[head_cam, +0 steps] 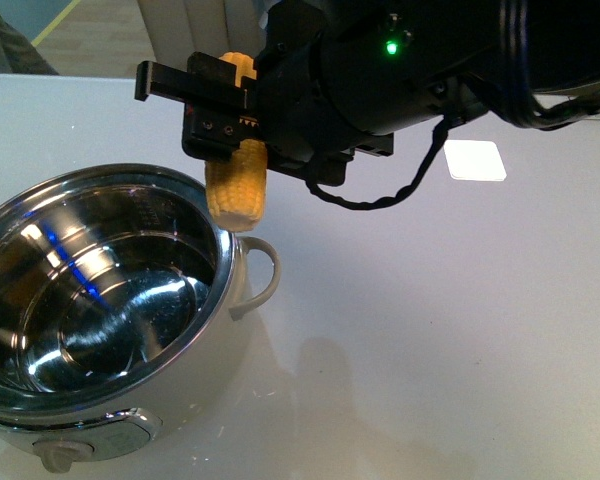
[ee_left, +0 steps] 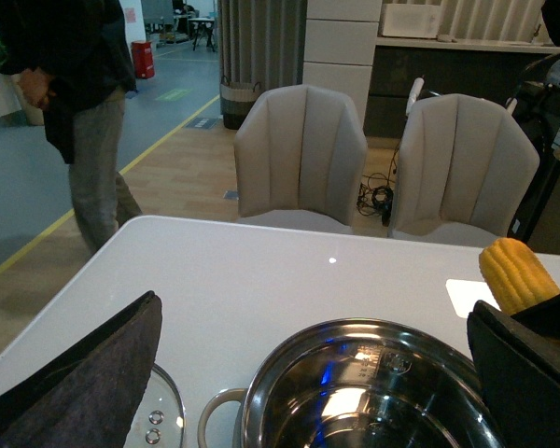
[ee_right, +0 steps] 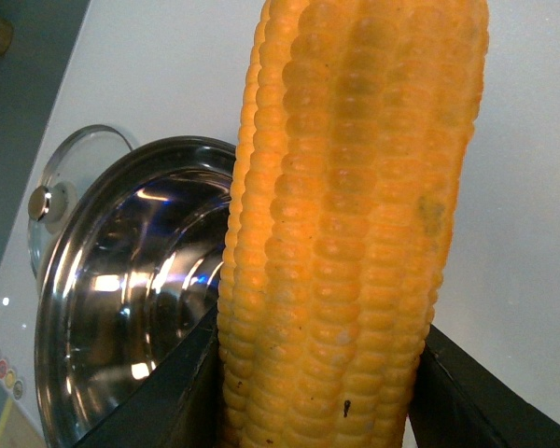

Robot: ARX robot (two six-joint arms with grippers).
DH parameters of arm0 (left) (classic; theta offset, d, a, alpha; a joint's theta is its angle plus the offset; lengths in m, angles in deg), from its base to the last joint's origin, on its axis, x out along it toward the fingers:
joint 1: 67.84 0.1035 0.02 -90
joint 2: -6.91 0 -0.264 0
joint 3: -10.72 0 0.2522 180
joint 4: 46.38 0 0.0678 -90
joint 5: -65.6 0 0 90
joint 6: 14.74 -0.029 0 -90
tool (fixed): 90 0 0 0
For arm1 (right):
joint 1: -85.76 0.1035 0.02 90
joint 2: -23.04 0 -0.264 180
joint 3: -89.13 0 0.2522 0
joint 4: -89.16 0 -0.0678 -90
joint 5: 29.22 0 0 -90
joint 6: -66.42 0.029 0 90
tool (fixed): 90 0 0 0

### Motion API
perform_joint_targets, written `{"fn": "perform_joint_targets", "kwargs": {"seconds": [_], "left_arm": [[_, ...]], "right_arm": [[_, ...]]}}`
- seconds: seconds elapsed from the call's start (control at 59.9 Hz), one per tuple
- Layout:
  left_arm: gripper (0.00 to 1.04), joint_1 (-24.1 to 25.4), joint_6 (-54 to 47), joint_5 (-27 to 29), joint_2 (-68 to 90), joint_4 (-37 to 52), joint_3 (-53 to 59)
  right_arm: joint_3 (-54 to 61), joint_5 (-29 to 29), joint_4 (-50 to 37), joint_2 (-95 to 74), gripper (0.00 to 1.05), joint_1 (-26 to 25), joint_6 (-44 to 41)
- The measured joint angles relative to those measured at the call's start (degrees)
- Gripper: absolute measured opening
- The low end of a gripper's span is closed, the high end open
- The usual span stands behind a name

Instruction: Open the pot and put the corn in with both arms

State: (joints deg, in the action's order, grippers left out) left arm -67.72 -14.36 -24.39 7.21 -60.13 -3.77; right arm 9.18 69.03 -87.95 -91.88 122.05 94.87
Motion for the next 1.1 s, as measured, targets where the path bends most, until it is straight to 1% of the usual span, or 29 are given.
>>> {"fn": "perform_joint_targets", "kwargs": {"seconds": [0.584, 1.102], "left_arm": [[0.98, 0.0, 0.0, 0.0, 0.0, 0.0, 0.0], [0.98, 0.0, 0.0, 0.0, 0.0, 0.0, 0.0]], "right_arm": [[-6.2, 1.4, 1.9, -4.7, 0.49, 4.7, 4.8], [-9.4, 1.0, 4.9, -9.7, 0.51, 6.6, 4.3]]}}
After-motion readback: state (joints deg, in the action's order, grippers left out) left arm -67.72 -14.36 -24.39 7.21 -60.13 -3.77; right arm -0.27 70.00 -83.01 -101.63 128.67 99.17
